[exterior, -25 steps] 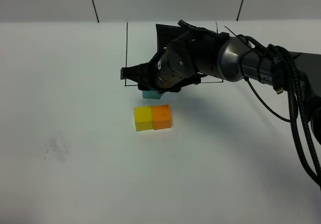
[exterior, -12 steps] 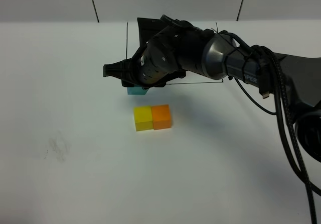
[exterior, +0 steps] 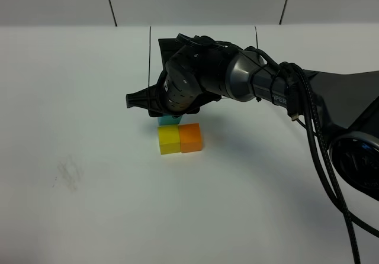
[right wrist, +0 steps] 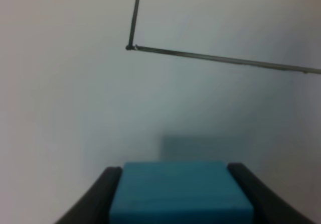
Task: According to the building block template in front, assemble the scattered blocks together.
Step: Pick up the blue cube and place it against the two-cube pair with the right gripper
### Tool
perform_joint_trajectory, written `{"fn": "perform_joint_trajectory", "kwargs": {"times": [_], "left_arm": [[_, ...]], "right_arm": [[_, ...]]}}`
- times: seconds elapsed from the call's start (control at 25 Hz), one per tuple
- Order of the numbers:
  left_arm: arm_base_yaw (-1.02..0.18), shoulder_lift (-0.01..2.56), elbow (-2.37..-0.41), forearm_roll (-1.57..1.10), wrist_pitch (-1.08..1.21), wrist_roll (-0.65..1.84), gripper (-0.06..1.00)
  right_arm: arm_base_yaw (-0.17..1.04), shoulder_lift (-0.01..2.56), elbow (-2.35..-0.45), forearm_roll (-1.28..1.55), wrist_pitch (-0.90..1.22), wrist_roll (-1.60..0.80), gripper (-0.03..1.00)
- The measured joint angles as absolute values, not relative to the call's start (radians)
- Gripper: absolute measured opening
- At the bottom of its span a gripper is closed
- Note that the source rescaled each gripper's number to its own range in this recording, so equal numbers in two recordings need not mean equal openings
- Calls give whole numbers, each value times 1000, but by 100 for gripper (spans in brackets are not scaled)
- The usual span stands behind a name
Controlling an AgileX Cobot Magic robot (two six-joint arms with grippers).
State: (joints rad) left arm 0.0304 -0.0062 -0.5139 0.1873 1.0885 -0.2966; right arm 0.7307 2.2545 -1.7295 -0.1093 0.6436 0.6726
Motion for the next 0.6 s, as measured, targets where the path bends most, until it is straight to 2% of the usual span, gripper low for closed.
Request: {"fn": "perform_joint_trajectory", "kwargs": {"times": [0.6], "left_arm": [[30,-6,-514,187,1089,-297,1]], "right_arm": [[731,2255,-1730,-115,646,681,52]]}}
